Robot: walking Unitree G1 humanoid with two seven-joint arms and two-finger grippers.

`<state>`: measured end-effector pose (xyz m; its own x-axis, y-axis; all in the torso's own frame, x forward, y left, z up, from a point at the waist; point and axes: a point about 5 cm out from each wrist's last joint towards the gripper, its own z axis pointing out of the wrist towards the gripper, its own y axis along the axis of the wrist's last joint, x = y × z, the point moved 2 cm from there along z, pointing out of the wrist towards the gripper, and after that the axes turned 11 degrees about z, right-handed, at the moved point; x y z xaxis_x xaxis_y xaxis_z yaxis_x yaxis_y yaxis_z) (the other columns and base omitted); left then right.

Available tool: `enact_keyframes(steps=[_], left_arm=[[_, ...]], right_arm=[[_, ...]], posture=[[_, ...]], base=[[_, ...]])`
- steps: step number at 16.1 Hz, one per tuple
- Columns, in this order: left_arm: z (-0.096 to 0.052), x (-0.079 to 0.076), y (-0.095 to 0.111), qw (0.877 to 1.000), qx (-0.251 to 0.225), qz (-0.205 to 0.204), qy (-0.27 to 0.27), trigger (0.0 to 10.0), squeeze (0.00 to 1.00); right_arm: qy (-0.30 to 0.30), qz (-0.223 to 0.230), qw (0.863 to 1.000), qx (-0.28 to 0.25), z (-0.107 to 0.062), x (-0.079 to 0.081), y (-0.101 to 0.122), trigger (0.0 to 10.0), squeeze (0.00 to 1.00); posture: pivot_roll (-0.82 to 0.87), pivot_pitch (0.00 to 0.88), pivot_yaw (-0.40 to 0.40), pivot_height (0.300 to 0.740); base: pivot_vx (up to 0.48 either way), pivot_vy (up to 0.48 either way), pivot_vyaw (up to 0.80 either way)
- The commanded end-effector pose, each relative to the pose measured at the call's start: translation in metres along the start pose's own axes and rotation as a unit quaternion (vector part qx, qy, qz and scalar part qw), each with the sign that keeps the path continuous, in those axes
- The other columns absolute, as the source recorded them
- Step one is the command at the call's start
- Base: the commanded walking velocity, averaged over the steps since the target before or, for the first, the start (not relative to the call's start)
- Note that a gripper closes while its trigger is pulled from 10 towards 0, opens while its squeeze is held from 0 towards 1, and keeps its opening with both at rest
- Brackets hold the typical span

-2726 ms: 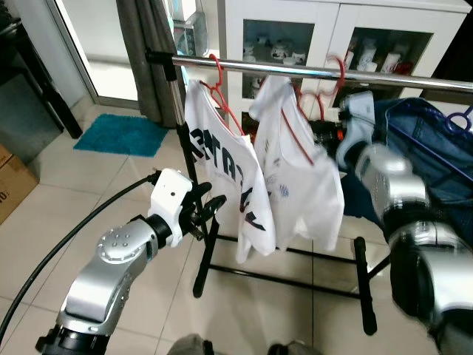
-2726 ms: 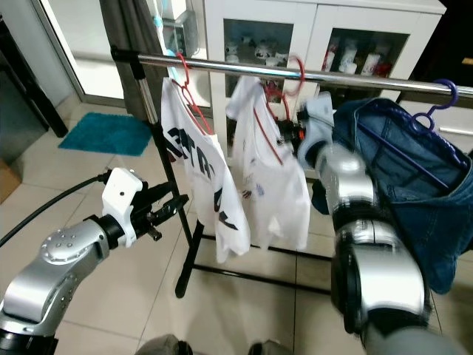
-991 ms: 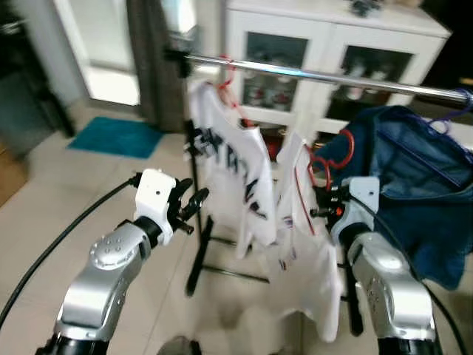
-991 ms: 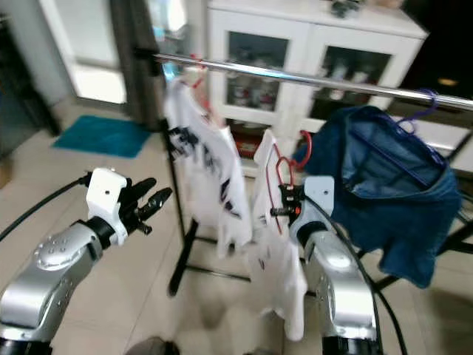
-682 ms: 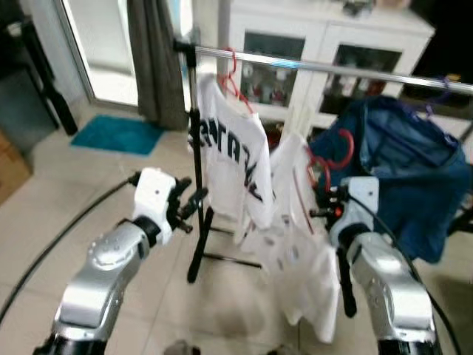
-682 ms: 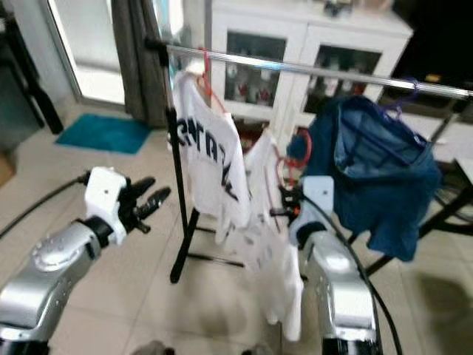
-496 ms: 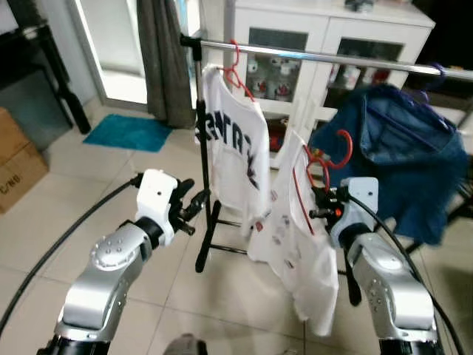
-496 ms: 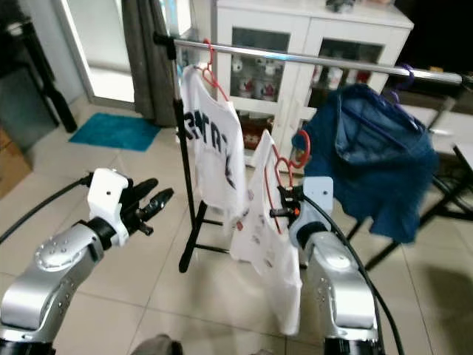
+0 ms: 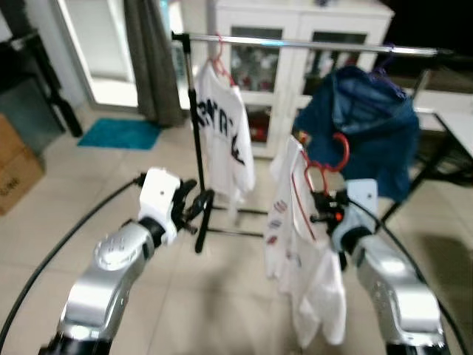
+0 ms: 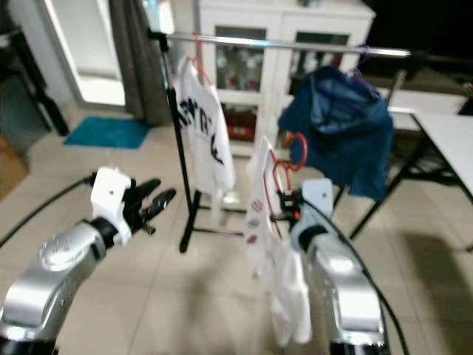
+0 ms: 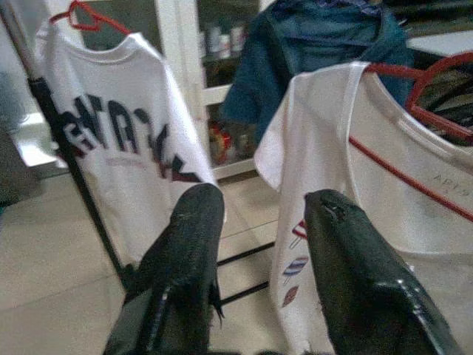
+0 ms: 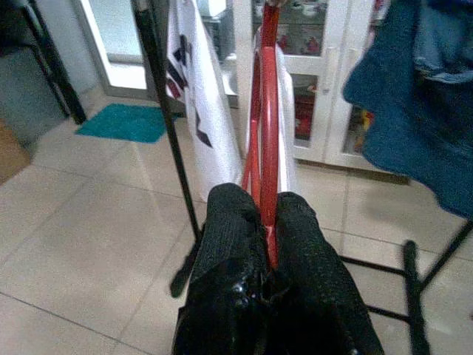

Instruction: Hang hanger

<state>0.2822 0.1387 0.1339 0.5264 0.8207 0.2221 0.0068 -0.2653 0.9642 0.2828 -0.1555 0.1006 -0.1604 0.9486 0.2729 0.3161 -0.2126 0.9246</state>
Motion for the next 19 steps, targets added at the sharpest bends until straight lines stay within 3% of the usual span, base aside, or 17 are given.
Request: enact_keyframes(steps=[1, 2, 4, 9, 10, 11, 15, 16, 17, 19], left_arm=[[-0.001, 0.0, 0.001, 1.0, -0.003, -0.004, -0.006, 10.0, 0.78], [0.004, -0.003, 0.009, 0.999, -0.029, -0.009, -0.033, 10.0, 1.0], [0.012, -0.001, 0.006, 0.999, -0.012, 0.01, -0.039, 10.0, 1.0], [0.038, -0.001, 0.017, 0.996, -0.028, 0.022, -0.081, 10.0, 1.0], [0.042, 0.003, 0.019, 0.996, -0.033, 0.035, -0.073, 10.0, 0.91], [0.048, 0.007, 0.023, 0.996, -0.048, 0.023, -0.069, 10.0, 0.03], [0.064, 0.02, 0.034, 0.995, -0.076, 0.05, -0.04, 10.0, 0.0], [0.067, 0.025, 0.035, 0.995, -0.079, 0.055, -0.028, 3.8, 0.0], [0.069, 0.028, 0.033, 0.995, -0.077, 0.056, -0.021, 0.0, 0.0], [0.071, 0.029, 0.033, 0.995, -0.081, 0.06, -0.023, 0.0, 0.0]], right_arm=[[0.032, -0.002, 0.999, -0.022, 0.0, 0.013, 0.012, 0.0, 0.0], [0.079, -0.021, 0.996, -0.023, -0.001, 0.022, 0.018, 0.0, 0.0], [0.116, -0.037, 0.992, -0.029, -0.002, 0.03, 0.026, 0.0, 0.0], [0.184, -0.042, 0.981, -0.042, -0.006, 0.052, 0.038, 0.0, 0.0], [0.2, -0.042, 0.978, -0.043, -0.008, 0.057, 0.04, 0.0, 0.0], [0.216, -0.043, 0.974, -0.044, -0.01, 0.061, 0.041, 0.0, 0.0], [0.248, -0.038, 0.967, -0.049, -0.014, 0.069, 0.046, 0.0, 0.0], [0.249, -0.037, 0.966, -0.049, -0.015, 0.069, 0.046, 0.0, 0.0], [0.255, -0.035, 0.965, -0.049, -0.016, 0.07, 0.046, 0.0, 0.0], [0.263, -0.033, 0.963, -0.048, -0.018, 0.071, 0.046, 0.0, 0.0]], posture=[[-0.06, 0.0, -0.025, 0.74], [-0.07, 0.0, -0.021, 0.74], [-0.08, 0.0, -0.013, 0.74], [-0.09, 0.0, -0.007, 0.74], [-0.09, 0.0, -0.006, 0.74], [-0.09, 0.0, -0.002, 0.74], [-0.1, 0.0, 0.008, 0.74], [-0.11, 0.0, 0.009, 0.74], [-0.11, 0.0, 0.01, 0.74], [-0.11, 0.0, 0.012, 0.74]], base=[[0.0, 0.0, 0.0], [0.0, 0.0, 0.0], [0.0, 0.0, 0.0], [0.0, 0.0, 0.0], [0.0, 0.0, 0.0], [0.0, 0.0, 0.0], [0.0, 0.0, 0.0], [0.0, 0.0, 0.0], [0.0, 0.0, 0.0], [0.0, 0.0, 0.0]])
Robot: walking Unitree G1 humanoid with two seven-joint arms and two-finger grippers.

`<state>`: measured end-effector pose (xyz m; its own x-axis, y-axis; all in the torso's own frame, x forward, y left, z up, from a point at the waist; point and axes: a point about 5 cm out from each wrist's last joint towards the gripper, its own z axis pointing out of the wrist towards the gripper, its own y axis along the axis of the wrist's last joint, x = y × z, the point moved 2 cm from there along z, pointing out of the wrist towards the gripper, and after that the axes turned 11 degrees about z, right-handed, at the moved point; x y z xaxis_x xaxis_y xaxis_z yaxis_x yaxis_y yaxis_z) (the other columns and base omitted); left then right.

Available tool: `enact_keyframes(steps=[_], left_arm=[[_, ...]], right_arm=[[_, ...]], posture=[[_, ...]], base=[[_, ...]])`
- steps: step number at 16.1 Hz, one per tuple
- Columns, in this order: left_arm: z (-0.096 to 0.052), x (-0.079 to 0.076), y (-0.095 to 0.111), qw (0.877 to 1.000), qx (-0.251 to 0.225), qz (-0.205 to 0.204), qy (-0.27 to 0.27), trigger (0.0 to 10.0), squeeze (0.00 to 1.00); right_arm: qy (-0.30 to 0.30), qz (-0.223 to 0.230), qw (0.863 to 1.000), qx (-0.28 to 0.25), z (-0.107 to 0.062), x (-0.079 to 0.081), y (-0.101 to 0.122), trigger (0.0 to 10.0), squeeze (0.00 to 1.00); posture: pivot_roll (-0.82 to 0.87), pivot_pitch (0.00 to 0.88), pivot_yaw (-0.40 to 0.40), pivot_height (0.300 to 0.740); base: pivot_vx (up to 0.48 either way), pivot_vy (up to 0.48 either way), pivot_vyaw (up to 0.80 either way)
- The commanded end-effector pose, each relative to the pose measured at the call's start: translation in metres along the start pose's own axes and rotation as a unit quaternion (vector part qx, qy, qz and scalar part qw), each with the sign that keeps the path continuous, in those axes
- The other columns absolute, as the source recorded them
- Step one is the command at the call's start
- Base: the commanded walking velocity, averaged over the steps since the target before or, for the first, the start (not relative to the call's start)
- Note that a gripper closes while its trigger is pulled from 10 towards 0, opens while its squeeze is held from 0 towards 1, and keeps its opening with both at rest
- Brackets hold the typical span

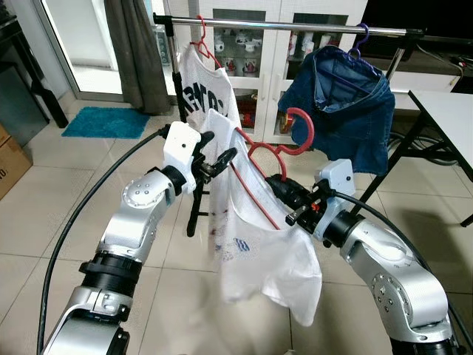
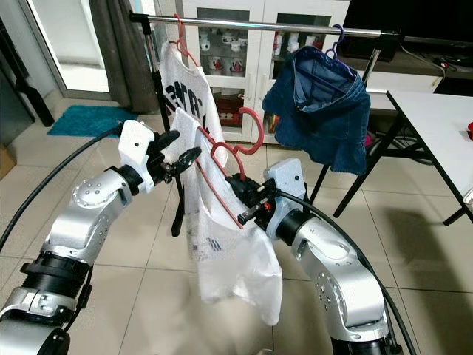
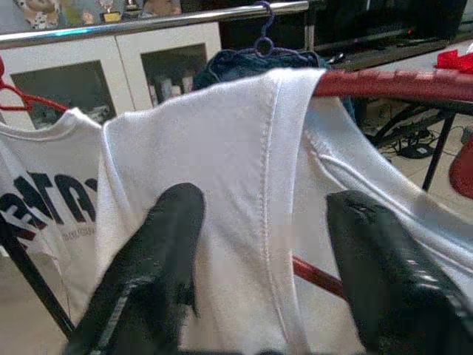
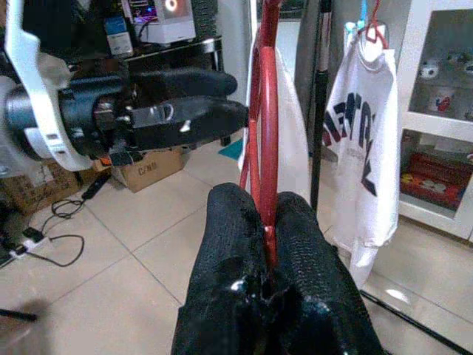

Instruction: Hang hanger

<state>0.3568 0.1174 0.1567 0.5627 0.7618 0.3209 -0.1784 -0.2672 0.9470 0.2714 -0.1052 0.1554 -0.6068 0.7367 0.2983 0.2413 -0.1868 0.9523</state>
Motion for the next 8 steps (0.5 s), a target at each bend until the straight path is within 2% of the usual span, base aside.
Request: enact_keyframes(steps=[1, 6, 8], left_arm=[[0.0022, 0.0026, 0.0043, 1.0, -0.01, 0.006, 0.001, 0.0, 0.0], [0.0052, 0.0025, 0.0007, 1.0, -0.014, 0.007, -0.008, 0.0, 0.0], [0.0054, 0.0056, -0.0047, 1.0, 0.003, 0.007, -0.012, 0.0, 0.0]], right_arm=[[0.02, -0.007, 1.0, -0.018, -0.001, 0.0081, 0.01, 0.0, 0.0], [0.031, 0.002, 0.999, -0.02, -0.002, 0.0119, 0.0101, 0.0, 0.0], [0.041, 0.007, 0.999, -0.024, -0.0021, 0.0152, 0.0111, 0.0, 0.0]], posture=[[-0.11, 0.0, 0.012, 0.74], [-0.12, 0.0, 0.021, 0.74], [-0.12, 0.0, 0.029, 0.74]], base=[[0.0, 0.0, 0.0], [0.0, 0.0, 0.0], [0.0, 0.0, 0.0]])
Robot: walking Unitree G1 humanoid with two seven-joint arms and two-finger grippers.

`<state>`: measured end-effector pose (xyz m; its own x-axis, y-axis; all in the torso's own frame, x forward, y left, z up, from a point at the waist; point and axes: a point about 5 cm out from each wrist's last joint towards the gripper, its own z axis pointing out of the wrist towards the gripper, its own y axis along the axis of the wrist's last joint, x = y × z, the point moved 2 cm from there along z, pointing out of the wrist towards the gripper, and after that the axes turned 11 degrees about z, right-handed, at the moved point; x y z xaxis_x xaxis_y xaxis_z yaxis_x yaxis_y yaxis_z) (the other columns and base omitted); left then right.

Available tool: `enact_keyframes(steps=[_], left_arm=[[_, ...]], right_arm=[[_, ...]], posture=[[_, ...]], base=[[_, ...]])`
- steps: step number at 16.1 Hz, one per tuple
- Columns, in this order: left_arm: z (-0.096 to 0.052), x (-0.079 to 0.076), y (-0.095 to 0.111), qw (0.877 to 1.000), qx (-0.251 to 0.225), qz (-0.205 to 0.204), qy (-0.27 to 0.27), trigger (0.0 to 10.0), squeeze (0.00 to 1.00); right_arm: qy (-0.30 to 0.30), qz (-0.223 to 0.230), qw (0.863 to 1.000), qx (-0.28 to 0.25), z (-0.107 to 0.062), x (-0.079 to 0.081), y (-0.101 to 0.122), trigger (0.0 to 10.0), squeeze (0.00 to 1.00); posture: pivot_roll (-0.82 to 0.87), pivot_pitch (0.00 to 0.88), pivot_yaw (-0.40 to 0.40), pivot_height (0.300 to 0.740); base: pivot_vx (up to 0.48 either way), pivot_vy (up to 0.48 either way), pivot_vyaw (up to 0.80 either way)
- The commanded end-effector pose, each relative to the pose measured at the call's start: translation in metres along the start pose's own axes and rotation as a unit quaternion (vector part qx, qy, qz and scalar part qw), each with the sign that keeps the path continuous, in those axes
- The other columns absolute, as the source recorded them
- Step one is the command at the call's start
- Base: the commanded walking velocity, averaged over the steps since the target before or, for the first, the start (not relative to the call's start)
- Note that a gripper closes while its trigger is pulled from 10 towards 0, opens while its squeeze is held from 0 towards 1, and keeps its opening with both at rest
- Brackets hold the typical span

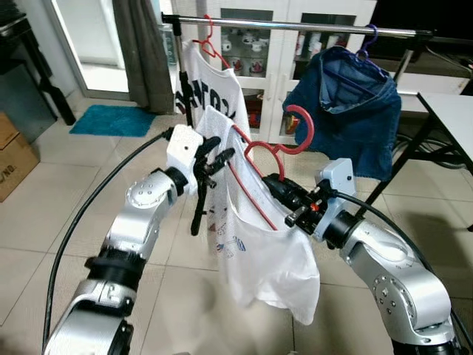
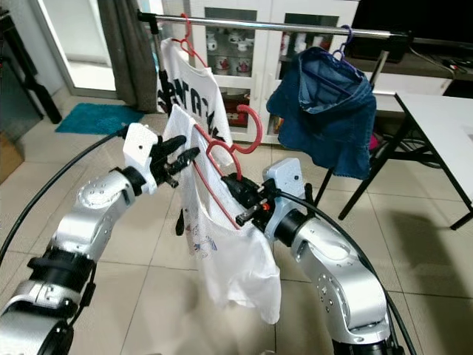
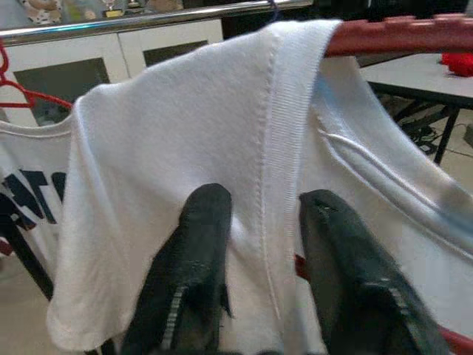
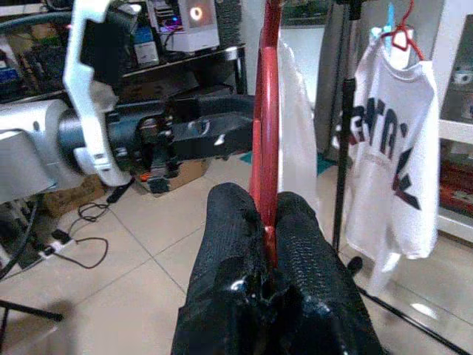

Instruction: Hang hanger

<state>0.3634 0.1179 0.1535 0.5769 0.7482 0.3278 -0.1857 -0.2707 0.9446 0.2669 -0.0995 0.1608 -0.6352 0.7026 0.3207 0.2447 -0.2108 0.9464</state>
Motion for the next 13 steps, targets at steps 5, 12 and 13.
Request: enact_keyframes(steps=[5, 12, 13], left_arm=[[0.001, 0.017, 0.0, 1.0, 0.006, 0.004, 0.028, 0.0, 0.0], [-0.025, 0.046, 0.023, 0.995, -0.035, 0.019, 0.093, 0.0, 0.0], [-0.032, 0.061, 0.025, 0.993, -0.022, 0.036, 0.109, 0.0, 0.0]], right_arm=[[0.022, 0.0, 1.0, -0.018, -0.003, 0.009, 0.007, 0.0, 0.0], [-0.021, -0.051, 0.997, 0.049, -0.006, -0.01, -0.007, 0.0, 0.0], [0.026, -0.071, 0.993, 0.087, -0.011, -0.004, -0.015, 0.0, 0.0]], posture=[[-0.12, 0.0, 0.039, 0.74], [-0.1, 0.0, 0.002, 0.74], [-0.09, 0.0, -0.004, 0.74]], base=[[0.0, 0.0, 0.0], [0.0, 0.0, 0.0], [0.0, 0.0, 0.0]])
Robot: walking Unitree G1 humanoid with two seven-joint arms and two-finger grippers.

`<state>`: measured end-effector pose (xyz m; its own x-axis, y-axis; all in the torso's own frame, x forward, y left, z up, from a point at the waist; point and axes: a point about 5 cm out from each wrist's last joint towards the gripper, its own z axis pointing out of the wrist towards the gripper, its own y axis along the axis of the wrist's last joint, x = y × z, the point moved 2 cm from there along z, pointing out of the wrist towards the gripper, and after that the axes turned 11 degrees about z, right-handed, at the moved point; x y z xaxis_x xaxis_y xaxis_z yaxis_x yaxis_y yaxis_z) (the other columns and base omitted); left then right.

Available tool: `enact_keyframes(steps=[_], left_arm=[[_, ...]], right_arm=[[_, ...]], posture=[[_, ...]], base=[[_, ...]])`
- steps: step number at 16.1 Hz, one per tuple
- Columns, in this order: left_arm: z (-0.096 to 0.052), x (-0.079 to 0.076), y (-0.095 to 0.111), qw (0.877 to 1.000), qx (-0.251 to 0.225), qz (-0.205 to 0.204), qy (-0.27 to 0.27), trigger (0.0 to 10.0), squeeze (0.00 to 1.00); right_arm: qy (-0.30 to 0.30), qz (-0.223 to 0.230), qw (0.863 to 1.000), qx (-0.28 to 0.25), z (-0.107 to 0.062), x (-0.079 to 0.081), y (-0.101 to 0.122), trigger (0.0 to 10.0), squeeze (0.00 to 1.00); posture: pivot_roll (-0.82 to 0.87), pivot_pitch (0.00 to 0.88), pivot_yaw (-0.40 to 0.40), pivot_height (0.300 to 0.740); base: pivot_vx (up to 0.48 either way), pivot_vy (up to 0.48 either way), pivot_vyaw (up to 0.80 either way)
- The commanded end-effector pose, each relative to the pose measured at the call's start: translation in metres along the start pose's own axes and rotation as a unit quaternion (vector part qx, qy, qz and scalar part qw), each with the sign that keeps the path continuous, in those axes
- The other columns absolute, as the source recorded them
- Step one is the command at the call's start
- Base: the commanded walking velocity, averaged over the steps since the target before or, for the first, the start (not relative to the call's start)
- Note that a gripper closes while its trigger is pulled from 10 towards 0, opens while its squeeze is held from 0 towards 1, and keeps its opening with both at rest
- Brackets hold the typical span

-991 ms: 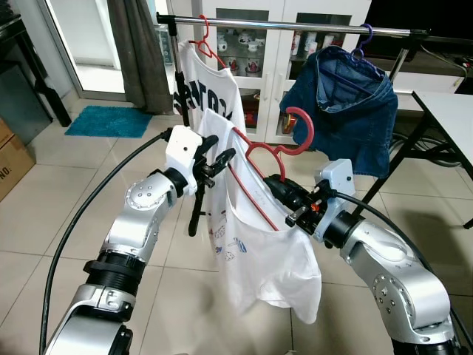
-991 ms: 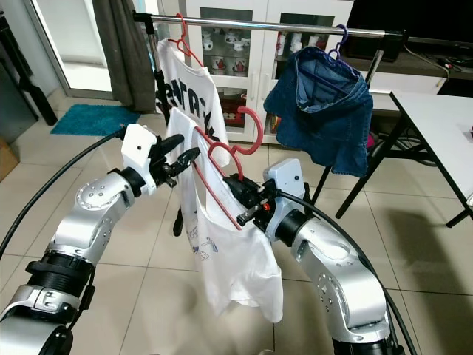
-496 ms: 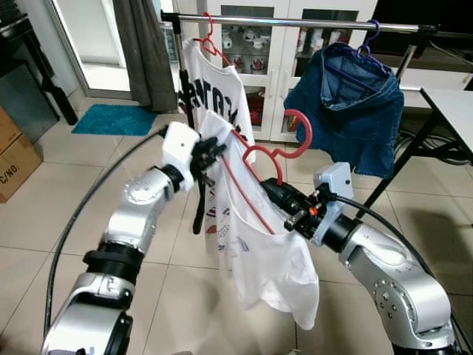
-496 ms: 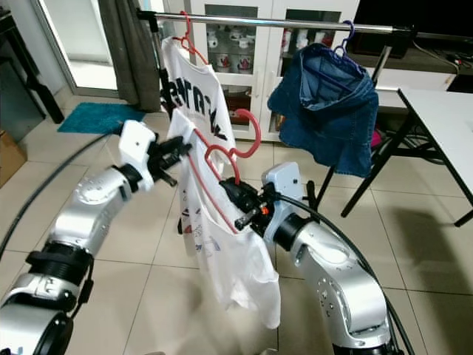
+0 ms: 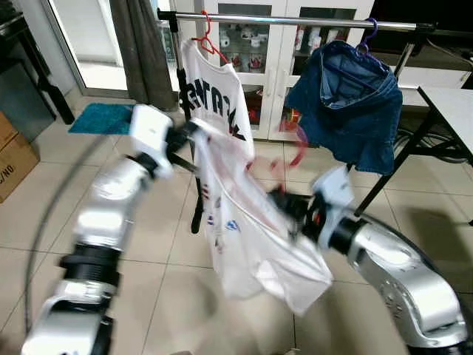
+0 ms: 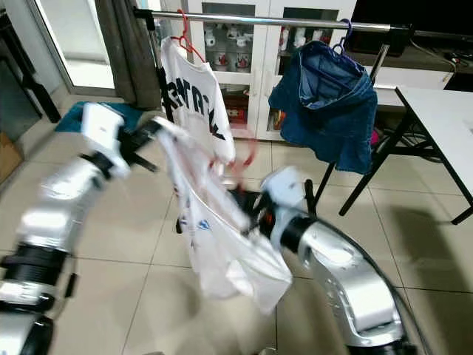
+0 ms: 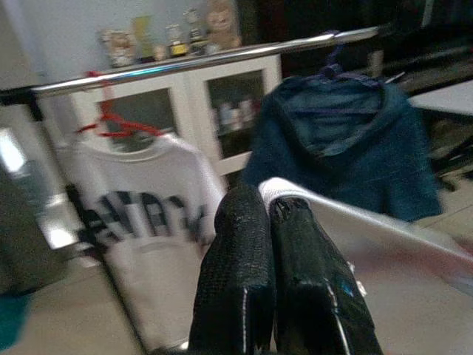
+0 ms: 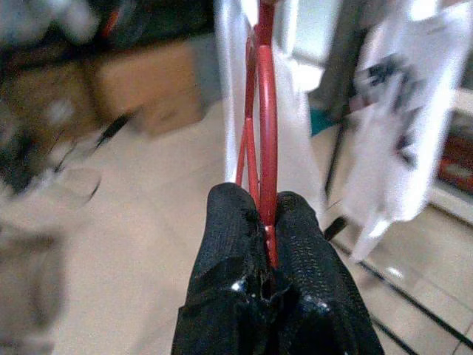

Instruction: Hang hanger

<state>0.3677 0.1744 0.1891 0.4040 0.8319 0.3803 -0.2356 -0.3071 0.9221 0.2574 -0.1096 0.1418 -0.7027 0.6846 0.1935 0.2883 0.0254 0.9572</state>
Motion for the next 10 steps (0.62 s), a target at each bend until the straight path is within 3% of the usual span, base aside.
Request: enact_keyframes(steps=[1, 3, 4, 5, 7, 10], left_arm=[[-0.001, 0.019, 0.008, 1.0, -0.002, 0.006, 0.03, 0.0, 0.0], [-0.007, 0.04, -0.001, 0.998, 0.038, 0.018, 0.047, 0.0, 0.0], [-0.008, 0.043, -0.004, 0.997, 0.047, 0.018, 0.051, 0.0, 0.0], [-0.014, 0.05, -0.022, 0.993, 0.091, 0.016, 0.067, 0.0, 0.0], [-0.018, 0.049, -0.036, 0.99, 0.118, 0.014, 0.073, 0.0, 0.0], [-0.019, 0.045, -0.045, 0.99, 0.112, -0.037, 0.079, 0.0, 0.0]], right_arm=[[0.031, -0.006, 0.999, 0.007, -0.002, 0.007, -0.002, 0.0, 0.0], [0.064, 0.003, 0.998, 0.013, -0.009, 0.011, -0.004, 0.0, 0.0], [0.066, 0.005, 0.998, 0.012, -0.009, 0.01, -0.003, 0.0, 0.0], [0.086, 0.037, 0.995, -0.019, -0.015, 0.012, 0.004, 0.0, 0.0], [0.094, 0.066, 0.992, -0.053, -0.021, 0.012, 0.009, 0.0, 0.0], [0.098, 0.099, 0.986, -0.095, -0.028, 0.01, 0.015, 0.0, 0.0]], posture=[[-0.09, 0.0, -0.004, 0.74], [-0.09, 0.0, 0.001, 0.74], [-0.1, 0.0, 0.003, 0.74], [-0.1, 0.0, 0.014, 0.74], [-0.11, 0.0, 0.02, 0.74], [-0.11, 0.0, 0.023, 0.74]], base=[[0.0, 0.0, 0.0], [0.0, 0.0, 0.0], [0.0, 0.0, 0.0], [0.0, 0.0, 0.0], [0.0, 0.0, 0.0], [0.0, 0.0, 0.0]])
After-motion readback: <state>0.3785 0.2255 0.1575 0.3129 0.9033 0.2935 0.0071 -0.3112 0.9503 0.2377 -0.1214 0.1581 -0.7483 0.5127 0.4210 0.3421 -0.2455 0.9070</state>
